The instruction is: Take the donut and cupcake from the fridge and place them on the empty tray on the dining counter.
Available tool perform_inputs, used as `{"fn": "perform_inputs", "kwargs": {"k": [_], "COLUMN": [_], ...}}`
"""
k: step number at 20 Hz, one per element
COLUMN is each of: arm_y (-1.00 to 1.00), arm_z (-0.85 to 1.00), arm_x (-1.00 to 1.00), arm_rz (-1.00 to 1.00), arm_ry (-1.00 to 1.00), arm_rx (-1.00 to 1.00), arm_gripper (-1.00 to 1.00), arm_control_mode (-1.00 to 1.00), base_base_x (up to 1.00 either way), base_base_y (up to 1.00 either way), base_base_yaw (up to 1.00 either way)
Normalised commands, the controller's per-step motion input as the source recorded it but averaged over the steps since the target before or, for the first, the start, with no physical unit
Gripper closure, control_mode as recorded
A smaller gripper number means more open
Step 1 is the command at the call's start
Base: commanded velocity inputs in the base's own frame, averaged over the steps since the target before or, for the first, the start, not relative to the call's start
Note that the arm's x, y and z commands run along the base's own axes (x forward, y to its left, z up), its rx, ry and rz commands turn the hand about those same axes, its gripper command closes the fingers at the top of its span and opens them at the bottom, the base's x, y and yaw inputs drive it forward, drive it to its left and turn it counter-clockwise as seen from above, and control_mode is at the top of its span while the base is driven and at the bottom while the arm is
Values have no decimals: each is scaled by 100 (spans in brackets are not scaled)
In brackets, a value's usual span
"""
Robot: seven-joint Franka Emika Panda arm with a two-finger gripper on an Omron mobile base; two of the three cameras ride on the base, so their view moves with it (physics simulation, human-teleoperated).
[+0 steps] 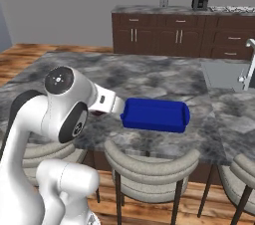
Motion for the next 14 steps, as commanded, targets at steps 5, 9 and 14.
{"fn": "perform_inputs", "kwargs": {"k": [5,9,14], "arm_y": [-10,-9,-9], "arm_z": [-17,-26,-19], "arm_x": [45,32,36], "arm_rz": [5,9,8], "arm_ry": [6,15,2], "arm_rx": [-1,-12,-2], "arm_gripper": [100,100,100], "arm_control_mode": [-100,-100,-100], "base_base_x": [0,0,0], "base_base_y": [0,0,0], "base_base_yaw": [0,0,0]}}
